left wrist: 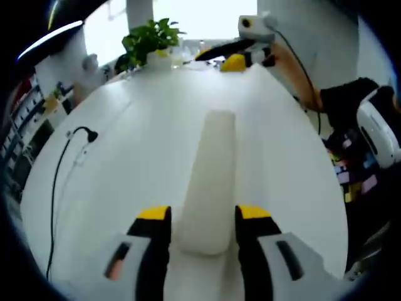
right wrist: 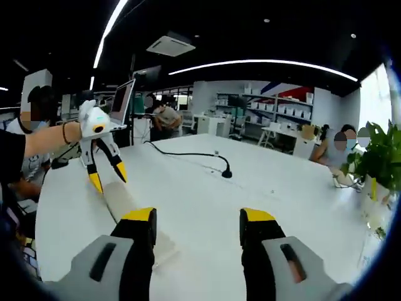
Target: Arrange the utensils inside the cutlery case until each visible utensil rests in its matching compartment.
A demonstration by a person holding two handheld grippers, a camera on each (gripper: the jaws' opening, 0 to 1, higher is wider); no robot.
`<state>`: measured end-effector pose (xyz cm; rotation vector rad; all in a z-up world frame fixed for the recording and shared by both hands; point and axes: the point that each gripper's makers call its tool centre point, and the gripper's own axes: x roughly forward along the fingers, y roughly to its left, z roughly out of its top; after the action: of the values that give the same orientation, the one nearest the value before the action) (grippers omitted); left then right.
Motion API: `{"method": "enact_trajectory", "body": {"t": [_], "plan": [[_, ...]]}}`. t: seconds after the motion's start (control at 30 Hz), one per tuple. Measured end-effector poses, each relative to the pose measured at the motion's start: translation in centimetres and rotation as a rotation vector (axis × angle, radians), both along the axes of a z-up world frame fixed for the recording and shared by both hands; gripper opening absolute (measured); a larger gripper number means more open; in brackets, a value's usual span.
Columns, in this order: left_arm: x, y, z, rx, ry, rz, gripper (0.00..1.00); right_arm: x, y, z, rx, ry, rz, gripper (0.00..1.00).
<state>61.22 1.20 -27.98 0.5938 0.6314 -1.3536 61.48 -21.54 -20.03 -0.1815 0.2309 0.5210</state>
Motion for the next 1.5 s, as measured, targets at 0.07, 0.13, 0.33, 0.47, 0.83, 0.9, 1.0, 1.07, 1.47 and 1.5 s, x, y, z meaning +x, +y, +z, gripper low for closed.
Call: {"method": "enact_trajectory", "body": {"t": [0.07,0.13,0.33,0.47,0.83,0.9,1.0,1.07,1.47,1.5], "plan": [[0.3,-0.1,0.2,-0.027,-0.01,0.03,0.43,-0.9,-0.7,0.4,0.033,-0.017,-0.038,0.56],[0.4,-0.3,0.7,-0.086,0.0,0.076,0.4,-1.8,-1.7,1.1,0.045,-0.063,-0.08,0.59],[0.0,0.1,1.8,-0.131,-0.011,0.118,0.39,-4.9,-4.4,1.6,0.099,-0.125,-0.206,0.65],[-0.5,0.6,2.4,-0.115,-0.038,0.143,0.38,-7.0,-4.8,2.2,0.121,-0.189,-0.207,0.7],[-3.1,-0.2,5.8,-0.198,-0.12,0.168,0.45,-9.1,-5.3,2.2,0.121,-0.19,-0.23,0.92],[-4.0,-0.2,6.6,-0.213,-0.135,0.162,0.5,-9.4,-5.7,2.3,0.119,-0.199,-0.251,0.94],[-5.1,-0.6,8.5,-0.299,-0.151,0.157,0.55,-9.8,-5.9,2.8,0.121,-0.218,-0.259,0.98],[-5.6,-0.1,9.0,-0.289,-0.18,0.16,0.58,-10.0,-5.9,3.0,0.119,-0.225,-0.264,0.99],[-5.6,4.0,13.1,-0.469,-0.324,0.429,0.87,-10.6,-5.8,3.8,0.106,-0.259,-0.291,0.99],[-5.6,4.8,13.4,-0.49,-0.333,0.463,0.89,-10.7,-5.8,3.8,0.103,-0.26,-0.294,0.99]]}}
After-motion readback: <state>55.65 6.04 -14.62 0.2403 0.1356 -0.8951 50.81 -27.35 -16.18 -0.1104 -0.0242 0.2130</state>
